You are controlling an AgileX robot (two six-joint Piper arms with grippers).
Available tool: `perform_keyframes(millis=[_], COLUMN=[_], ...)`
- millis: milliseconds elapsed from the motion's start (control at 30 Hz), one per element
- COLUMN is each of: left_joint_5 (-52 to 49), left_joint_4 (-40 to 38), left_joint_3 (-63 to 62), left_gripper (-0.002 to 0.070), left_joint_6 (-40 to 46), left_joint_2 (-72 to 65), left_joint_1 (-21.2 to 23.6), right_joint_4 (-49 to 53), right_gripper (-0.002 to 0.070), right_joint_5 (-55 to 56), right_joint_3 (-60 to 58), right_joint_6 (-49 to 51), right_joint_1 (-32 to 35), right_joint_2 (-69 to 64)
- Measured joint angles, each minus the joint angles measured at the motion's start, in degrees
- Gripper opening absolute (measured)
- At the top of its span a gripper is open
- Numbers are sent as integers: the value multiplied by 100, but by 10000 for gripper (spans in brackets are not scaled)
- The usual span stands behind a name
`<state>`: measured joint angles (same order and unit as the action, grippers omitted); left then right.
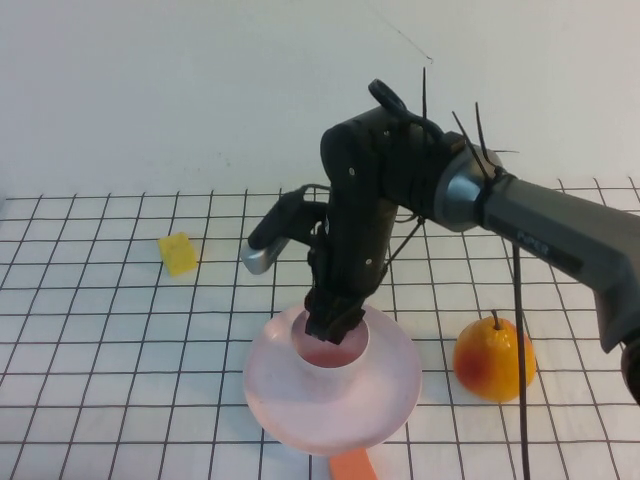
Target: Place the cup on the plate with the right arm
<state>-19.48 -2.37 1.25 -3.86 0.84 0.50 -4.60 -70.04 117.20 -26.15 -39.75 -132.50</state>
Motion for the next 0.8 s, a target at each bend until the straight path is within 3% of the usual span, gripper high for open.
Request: perform_keyframes(millis=[200, 300, 467, 567, 800], left_joint_5=[0, 0, 0, 0, 0], left_joint_4=[0, 0, 0, 0, 0], left_joint_3=[0, 0, 0, 0, 0], left_gripper=[-3, -3, -3, -3, -3], left_joint_6=[0, 0, 0, 0, 0], left_joint_2=[0, 0, 0, 0, 0], left_joint_1=[0, 0, 0, 0, 0], right_joint_4=[87, 138, 744, 1088, 1720], right_gripper=[371, 291, 53, 13, 0], right_joint_5=[-31, -45, -118, -154, -165], right_joint_3=[673, 961, 1132, 1129, 1134], right_joint_6=[99, 99, 99, 99, 252], right_joint_1=[11, 31, 64, 123, 212], right_joint_2=[341, 758, 1695, 2223, 3351])
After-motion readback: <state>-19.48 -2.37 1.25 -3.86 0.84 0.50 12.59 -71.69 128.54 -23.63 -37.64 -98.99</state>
